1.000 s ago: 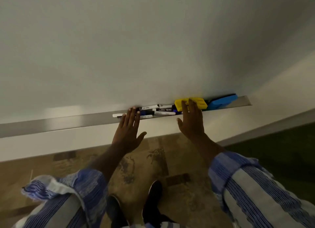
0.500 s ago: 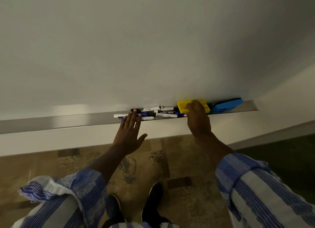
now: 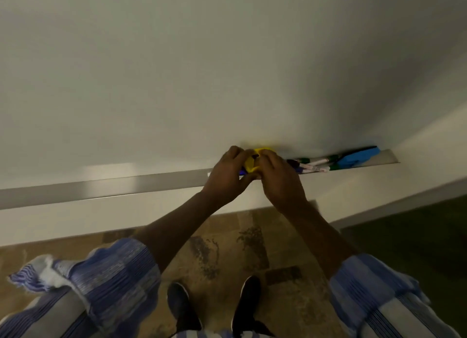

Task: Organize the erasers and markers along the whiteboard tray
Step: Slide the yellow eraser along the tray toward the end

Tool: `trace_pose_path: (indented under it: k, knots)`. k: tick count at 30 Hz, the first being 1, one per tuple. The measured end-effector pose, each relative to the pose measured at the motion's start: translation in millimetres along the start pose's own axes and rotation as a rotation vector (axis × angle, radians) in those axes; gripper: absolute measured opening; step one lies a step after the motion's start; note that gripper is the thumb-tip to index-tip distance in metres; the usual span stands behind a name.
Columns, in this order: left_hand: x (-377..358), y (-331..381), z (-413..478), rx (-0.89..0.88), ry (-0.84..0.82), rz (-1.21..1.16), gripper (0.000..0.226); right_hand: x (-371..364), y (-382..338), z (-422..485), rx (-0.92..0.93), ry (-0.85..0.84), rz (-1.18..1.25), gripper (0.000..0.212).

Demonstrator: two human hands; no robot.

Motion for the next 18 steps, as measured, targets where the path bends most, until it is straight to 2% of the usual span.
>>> trace_pose_path:
  k: [4,8,10,12,14,18]
  knots:
    - [49.1,-24.6,-45.4,0.034,0.03,0.049,0.054,-14.1,-58.8,21.1,0.025,-0.066,0.089,0.031]
    - [99.2,-65.9,-105.4,0.092,0.11,-0.017,0.055,-36.3,-86.6,32.2,-0.095,-0.095,0.451,0.063]
    - [121.4,-91.5,-137.2,0.134,0.161,-0.104,0.056,-59.3,-94.6,39.4,-0.209,-0.176,0.692,0.073]
    - [136.7,-116.5,-164.9,0.19,0.175,-0.159,0.056,-85.7,-106.9,49.6,-0.337,-0.282,0.889,0.065]
    - [147.9,-136.7,-186.2,0.228,0.158,-0.159,0.056,-102.8,-123.9,60.5,-0.414,-0.32,1.011,0.045]
    - [163.5,-169.5,-211.3,0.29,0.046,0.024,0.059,-121.4,-163.7,80.3,-0.465,-0.324,1.138,0.032]
Point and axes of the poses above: each hand's wrist, its own z-axis towards the middle knuckle, its own x-axis out of the back of the hand, y = z × x, the point moved 10 cm from there along z, towards the middle knuckle, and after that the axes turned 15 degrees about -y, right-handed, at the moved point
